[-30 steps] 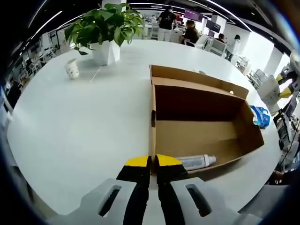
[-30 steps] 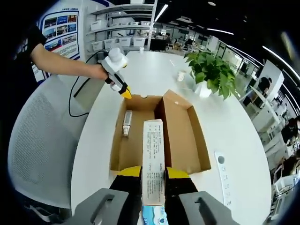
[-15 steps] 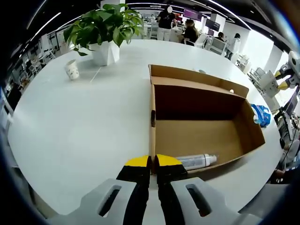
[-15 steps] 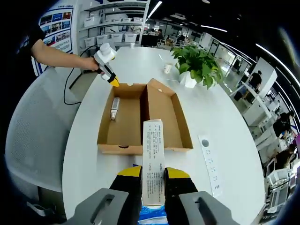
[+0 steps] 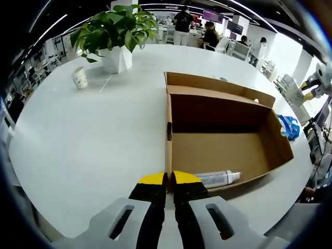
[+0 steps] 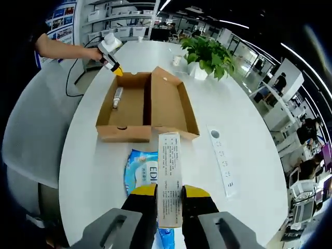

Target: Operate the shoe box by opening the lid, removing the specified soft item, and placing it in the target area until the item is outside and the box remains undamaged.

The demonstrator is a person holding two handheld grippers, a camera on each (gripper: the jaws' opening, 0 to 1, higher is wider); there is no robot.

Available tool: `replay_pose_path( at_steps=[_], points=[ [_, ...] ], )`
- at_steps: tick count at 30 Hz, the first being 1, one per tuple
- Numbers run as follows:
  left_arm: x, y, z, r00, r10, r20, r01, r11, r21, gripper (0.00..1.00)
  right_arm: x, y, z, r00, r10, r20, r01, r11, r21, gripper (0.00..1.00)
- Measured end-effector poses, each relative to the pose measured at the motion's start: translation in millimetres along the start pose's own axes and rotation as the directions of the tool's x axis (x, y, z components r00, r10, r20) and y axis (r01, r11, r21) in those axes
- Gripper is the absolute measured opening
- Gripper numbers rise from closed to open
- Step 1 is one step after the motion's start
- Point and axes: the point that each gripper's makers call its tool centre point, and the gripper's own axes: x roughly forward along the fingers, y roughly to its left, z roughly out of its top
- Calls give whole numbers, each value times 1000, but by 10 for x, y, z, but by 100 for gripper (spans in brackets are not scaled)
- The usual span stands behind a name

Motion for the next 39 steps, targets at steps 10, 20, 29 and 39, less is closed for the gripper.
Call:
replay_pose_path(
  at_steps=[10,20,29,39],
  points=[
    [14,21,7,1000,4,-2,-4,1000,5,1,90,-140,-486,999,-4,-51,4,1000,-6,13],
    [1,8,3,1000,8,-4,-8,1000,7,1,242,-297,-1004,992,-17,-124,21,999,34,13],
    [-4,8,-1,1000,7,-3,-7,1000,7,1,403,-318,-1334,983,-7,-186,15,999,41,13],
    [-20,-14,-3,1000,9,-5,-9,1000,12,1,545,-320,-1600,971,14,-241,-6,999,34,13]
  ],
)
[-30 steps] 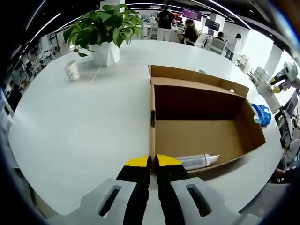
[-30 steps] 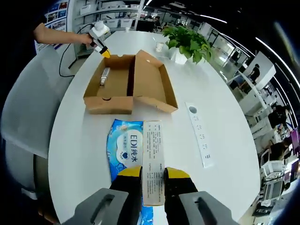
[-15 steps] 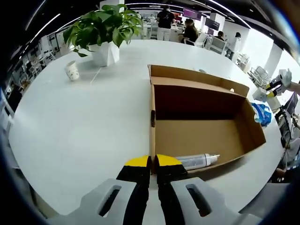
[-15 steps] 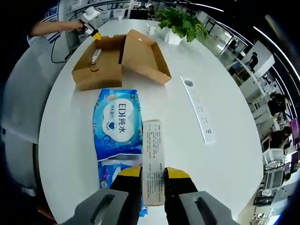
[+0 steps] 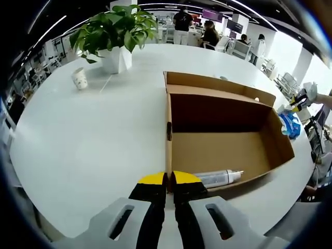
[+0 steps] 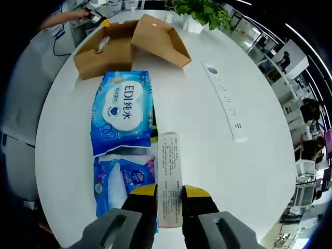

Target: Operate the shoe box by opening the lid, removing the specified soft item, and placing it in the target area until the item is outside and the box remains undamaged.

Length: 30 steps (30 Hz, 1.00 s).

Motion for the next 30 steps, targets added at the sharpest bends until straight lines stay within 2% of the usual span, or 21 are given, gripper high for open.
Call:
replay_pose_path(
  at_steps=[1,7,13,22,30],
  points=[
    [-1,-1,0,1000,-1,0,1,1000,1,1,20,8,-42,1000,5,-19,-5,1000,-14,14],
    [10,10,4,1000,0,-1,0,1000,4,1,60,6,-138,999,13,-45,-13,1000,-18,14],
    [20,19,4,1000,-1,-4,1,1000,7,1,66,-5,-220,996,12,-83,-17,998,-57,14],
    [28,18,1,1000,-2,-9,2,1000,11,2,59,-23,-238,995,23,-99,-30,997,-73,15],
    [29,12,0,1000,-2,-12,3,1000,12,2,73,-83,-248,992,-3,-124,-9,995,-100,15]
  ],
)
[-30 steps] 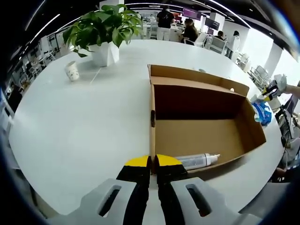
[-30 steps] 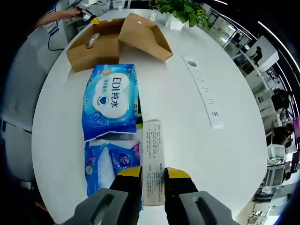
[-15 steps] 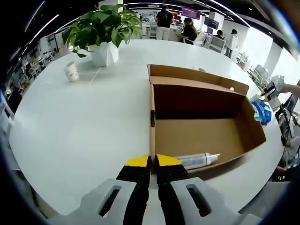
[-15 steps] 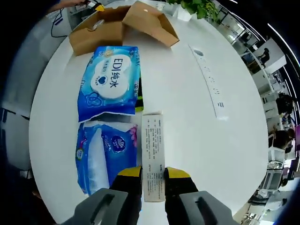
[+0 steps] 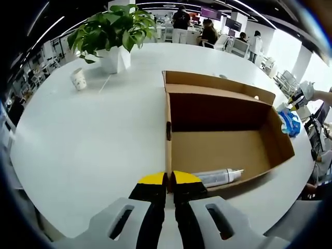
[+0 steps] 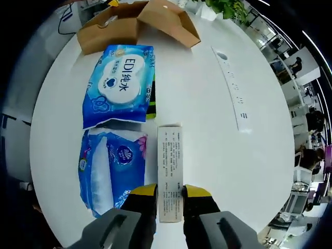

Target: Operate the shoe box by opening the lid, removing the specified soft item, and placing it in the target area until the item is outside and the box remains undamaged.

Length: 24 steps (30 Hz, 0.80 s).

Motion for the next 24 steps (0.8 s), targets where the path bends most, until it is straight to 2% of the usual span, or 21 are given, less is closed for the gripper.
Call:
replay_pose_path(
  at_steps=[3,6,12,19,24],
  points=[
    [-1,-1,2,1000,-1,0,1,1000,-4,2,-8,-27,11,1000,-15,-7,15,1000,2,17],
    [3,4,7,1000,-2,-2,2,1000,-5,2,-20,-64,28,1000,-30,1,30,999,21,25],
    [5,14,11,1000,-4,-4,4,1000,-8,2,-111,-90,96,999,-48,22,47,998,49,25],
    [5,15,12,1000,-3,-5,3,1000,-10,2,-252,-101,163,996,-82,42,79,994,77,31],
    [7,15,13,1000,0,-7,0,1000,-8,1,-376,-89,306,991,-103,83,95,990,103,36]
  ],
)
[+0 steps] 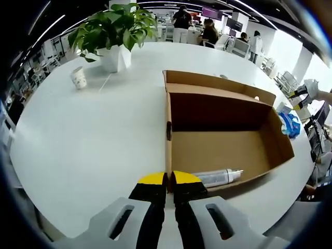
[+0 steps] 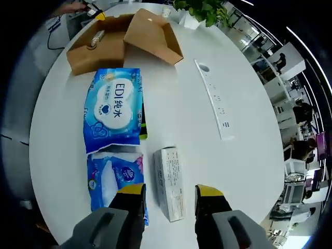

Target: Operate the shoe box by opening the lid, removing the specified soft item, and placing it in the target area until the item is outside and the box remains undamaged.

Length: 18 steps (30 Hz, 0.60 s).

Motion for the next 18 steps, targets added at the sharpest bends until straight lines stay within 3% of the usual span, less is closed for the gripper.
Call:
replay_pose_path(
  at_steps=[11,18],
  points=[
    [-13,-10,-9,1000,3,-1,-3,1000,1,1,-215,178,362,997,-9,82,6,999,40,43],
    [-23,-18,-14,1000,3,0,-3,1000,-2,1,-310,393,730,987,9,163,-21,997,70,45]
  ],
)
